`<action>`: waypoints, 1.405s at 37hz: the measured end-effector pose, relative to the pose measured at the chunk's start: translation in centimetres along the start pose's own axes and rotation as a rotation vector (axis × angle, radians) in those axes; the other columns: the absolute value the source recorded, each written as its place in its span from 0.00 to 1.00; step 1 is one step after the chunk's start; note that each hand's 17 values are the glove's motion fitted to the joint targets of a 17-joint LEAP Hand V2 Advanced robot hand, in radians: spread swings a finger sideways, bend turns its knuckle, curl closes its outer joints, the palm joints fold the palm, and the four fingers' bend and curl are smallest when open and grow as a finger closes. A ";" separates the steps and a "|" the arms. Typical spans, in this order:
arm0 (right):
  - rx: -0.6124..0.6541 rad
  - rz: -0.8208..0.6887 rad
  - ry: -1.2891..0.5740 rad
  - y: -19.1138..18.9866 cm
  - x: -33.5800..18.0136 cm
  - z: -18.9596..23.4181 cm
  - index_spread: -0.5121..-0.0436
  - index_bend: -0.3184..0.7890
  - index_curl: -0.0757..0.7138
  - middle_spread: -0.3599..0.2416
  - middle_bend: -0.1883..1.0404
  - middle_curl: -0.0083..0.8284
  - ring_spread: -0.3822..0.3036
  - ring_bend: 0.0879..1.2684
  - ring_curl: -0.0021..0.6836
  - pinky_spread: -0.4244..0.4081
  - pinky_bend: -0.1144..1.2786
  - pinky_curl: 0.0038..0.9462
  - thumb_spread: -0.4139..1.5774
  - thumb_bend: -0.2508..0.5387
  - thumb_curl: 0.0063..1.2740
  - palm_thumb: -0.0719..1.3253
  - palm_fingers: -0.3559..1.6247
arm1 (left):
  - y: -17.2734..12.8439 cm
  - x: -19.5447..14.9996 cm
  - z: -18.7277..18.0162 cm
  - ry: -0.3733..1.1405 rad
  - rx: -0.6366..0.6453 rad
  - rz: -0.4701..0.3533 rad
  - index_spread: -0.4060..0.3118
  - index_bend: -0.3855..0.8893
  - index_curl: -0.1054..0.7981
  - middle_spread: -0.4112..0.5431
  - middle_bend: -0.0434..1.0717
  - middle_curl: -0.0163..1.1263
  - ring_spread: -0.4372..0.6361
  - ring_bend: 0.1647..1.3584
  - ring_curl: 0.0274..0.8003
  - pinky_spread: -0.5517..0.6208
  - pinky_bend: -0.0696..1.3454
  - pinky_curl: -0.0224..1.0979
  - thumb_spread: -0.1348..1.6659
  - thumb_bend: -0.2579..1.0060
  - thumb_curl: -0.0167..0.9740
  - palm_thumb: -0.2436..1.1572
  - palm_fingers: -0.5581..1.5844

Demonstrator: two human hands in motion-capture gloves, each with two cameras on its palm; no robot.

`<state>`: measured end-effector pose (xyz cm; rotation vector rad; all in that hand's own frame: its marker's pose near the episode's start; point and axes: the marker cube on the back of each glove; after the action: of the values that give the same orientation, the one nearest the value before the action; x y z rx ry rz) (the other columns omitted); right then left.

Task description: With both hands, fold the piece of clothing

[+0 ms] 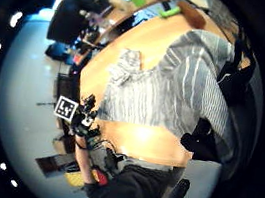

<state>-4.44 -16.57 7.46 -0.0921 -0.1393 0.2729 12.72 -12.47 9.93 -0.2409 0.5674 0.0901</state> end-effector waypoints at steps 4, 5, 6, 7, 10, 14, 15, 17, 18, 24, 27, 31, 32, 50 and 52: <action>0.054 -0.097 0.016 -0.6 -5.6 0.5 0.63 0.38 0.53 0.33 0.42 0.62 0.22 0.51 0.69 0.13 0.58 0.44 0.46 0.28 0.41 0.82 0.80 | 2.1 -1.1 -1.6 0.005 -0.023 -0.026 0.48 0.39 0.34 0.70 0.19 0.24 0.62 0.56 0.40 0.63 0.59 0.34 0.65 0.18 0.20 0.16 0.29; 0.046 -0.119 0.017 -0.5 -7.2 0.9 0.63 0.38 0.52 0.33 0.42 0.62 0.22 0.52 0.69 0.13 0.58 0.44 0.46 0.28 0.42 0.82 0.80 | 2.5 -1.5 -1.9 -0.006 -0.020 -0.043 0.48 0.39 0.34 0.70 0.19 0.24 0.62 0.56 0.40 0.63 0.59 0.34 0.66 0.18 0.21 0.17 0.29; 0.037 -0.140 0.018 -0.5 -8.8 1.3 0.63 0.36 0.51 0.32 0.42 0.62 0.22 0.52 0.70 0.13 0.59 0.45 0.45 0.28 0.42 0.82 0.80 | 2.8 -1.9 -2.2 -0.019 -0.013 -0.058 0.48 0.39 0.34 0.70 0.19 0.24 0.61 0.56 0.40 0.63 0.59 0.33 0.66 0.19 0.21 0.17 0.29; 0.026 -0.160 0.021 -0.4 -10.5 1.9 0.62 0.35 0.50 0.32 0.43 0.63 0.22 0.53 0.70 0.13 0.59 0.45 0.45 0.28 0.43 0.82 0.79 | 2.8 -2.4 -2.4 -0.032 -0.009 -0.065 0.49 0.39 0.34 0.70 0.19 0.24 0.61 0.56 0.40 0.63 0.59 0.34 0.66 0.19 0.21 0.17 0.29; -0.040 -0.198 0.034 1.2 -15.9 3.9 0.62 0.33 0.47 0.32 0.44 0.63 0.22 0.54 0.70 0.13 0.60 0.45 0.43 0.28 0.44 0.82 0.79 | 0.9 -4.2 -2.1 -0.070 -0.015 -0.042 0.50 0.39 0.34 0.70 0.19 0.24 0.61 0.56 0.40 0.63 0.58 0.33 0.68 0.20 0.21 0.19 0.29; -0.193 -0.196 0.052 6.3 -21.8 6.5 0.59 0.25 0.40 0.30 0.48 0.65 0.21 0.57 0.72 0.13 0.63 0.46 0.43 0.28 0.46 0.82 0.76 | 0.0 -6.3 -1.8 -0.132 -0.052 -0.106 0.51 0.39 0.34 0.70 0.20 0.25 0.61 0.56 0.39 0.62 0.58 0.33 0.71 0.20 0.22 0.21 0.30; -0.223 -0.210 0.045 6.8 -23.0 7.5 0.59 0.25 0.38 0.30 0.48 0.65 0.21 0.58 0.72 0.13 0.64 0.47 0.42 0.29 0.46 0.82 0.76 | 0.5 -6.6 -1.8 -0.141 -0.075 -0.133 0.52 0.40 0.34 0.70 0.20 0.25 0.61 0.56 0.39 0.62 0.57 0.33 0.71 0.20 0.22 0.21 0.30; -0.289 -0.255 0.021 7.4 -25.3 9.8 0.58 0.24 0.35 0.30 0.50 0.65 0.21 0.59 0.73 0.13 0.65 0.47 0.42 0.29 0.47 0.82 0.75 | 1.0 -7.1 -1.8 -0.154 -0.082 -0.144 0.52 0.40 0.35 0.70 0.20 0.25 0.61 0.56 0.39 0.62 0.57 0.33 0.72 0.20 0.22 0.21 0.30; -0.330 -0.276 0.005 7.7 -26.2 11.0 0.57 0.22 0.32 0.30 0.50 0.66 0.21 0.61 0.73 0.13 0.65 0.47 0.42 0.28 0.47 0.81 0.74 | 1.1 -7.3 -1.9 -0.158 -0.057 -0.129 0.52 0.39 0.34 0.70 0.20 0.25 0.61 0.56 0.39 0.62 0.57 0.33 0.72 0.20 0.22 0.22 0.30; -0.529 -0.136 -0.120 8.6 -28.6 14.0 0.56 0.21 0.21 0.37 0.45 0.63 0.25 0.59 0.71 0.13 0.70 0.48 0.50 0.24 0.47 0.74 0.65 | 2.3 -8.0 -2.4 -0.167 0.020 -0.073 0.53 0.39 0.34 0.70 0.19 0.25 0.62 0.56 0.38 0.62 0.57 0.33 0.74 0.20 0.22 0.22 0.29; -0.483 -0.167 -0.200 8.3 -29.1 12.4 0.57 0.24 0.19 0.42 0.45 0.62 0.30 0.55 0.70 0.20 0.70 0.48 0.60 0.25 0.43 0.68 0.60 | 2.3 -8.5 -2.3 -0.157 0.025 -0.072 0.53 0.39 0.34 0.71 0.19 0.25 0.62 0.56 0.38 0.62 0.57 0.34 0.74 0.19 0.22 0.22 0.29; -0.231 -0.362 -0.244 7.5 -29.2 8.3 0.57 0.26 0.16 0.47 0.44 0.61 0.34 0.54 0.67 0.27 0.70 0.46 0.68 0.28 0.40 0.64 0.59 | 1.9 -9.0 -2.1 -0.148 0.019 -0.096 0.53 0.39 0.34 0.71 0.19 0.25 0.62 0.56 0.38 0.62 0.58 0.34 0.75 0.19 0.22 0.22 0.29; -0.186 -0.379 -0.241 7.4 -29.0 7.4 0.57 0.27 0.15 0.48 0.44 0.60 0.35 0.53 0.66 0.28 0.70 0.46 0.70 0.28 0.40 0.64 0.59 | 2.0 -9.2 -2.1 -0.147 0.008 -0.113 0.53 0.39 0.33 0.71 0.19 0.25 0.62 0.56 0.38 0.62 0.58 0.34 0.75 0.19 0.22 0.22 0.29; 0.053 -0.353 -0.231 3.2 -19.7 -2.8 0.55 0.34 0.19 0.52 0.42 0.57 0.41 0.47 0.60 0.40 0.61 0.39 0.83 0.30 0.32 0.61 0.59 | 1.8 -5.9 -3.3 -0.211 0.048 -0.083 0.53 0.39 0.33 0.71 0.19 0.25 0.62 0.57 0.38 0.62 0.58 0.34 0.76 0.19 0.22 0.24 0.29; 0.048 -0.342 -0.232 2.9 -18.8 -2.6 0.55 0.34 0.20 0.52 0.42 0.56 0.41 0.47 0.60 0.41 0.60 0.39 0.84 0.30 0.31 0.61 0.59 | 1.7 -5.2 -3.7 -0.229 0.065 -0.078 0.53 0.39 0.33 0.71 0.19 0.25 0.62 0.57 0.38 0.62 0.58 0.34 0.76 0.19 0.22 0.24 0.29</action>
<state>-22.74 -19.17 2.23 0.0121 -0.3743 -0.0555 6.20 -11.83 9.39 -0.1865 0.3318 0.0235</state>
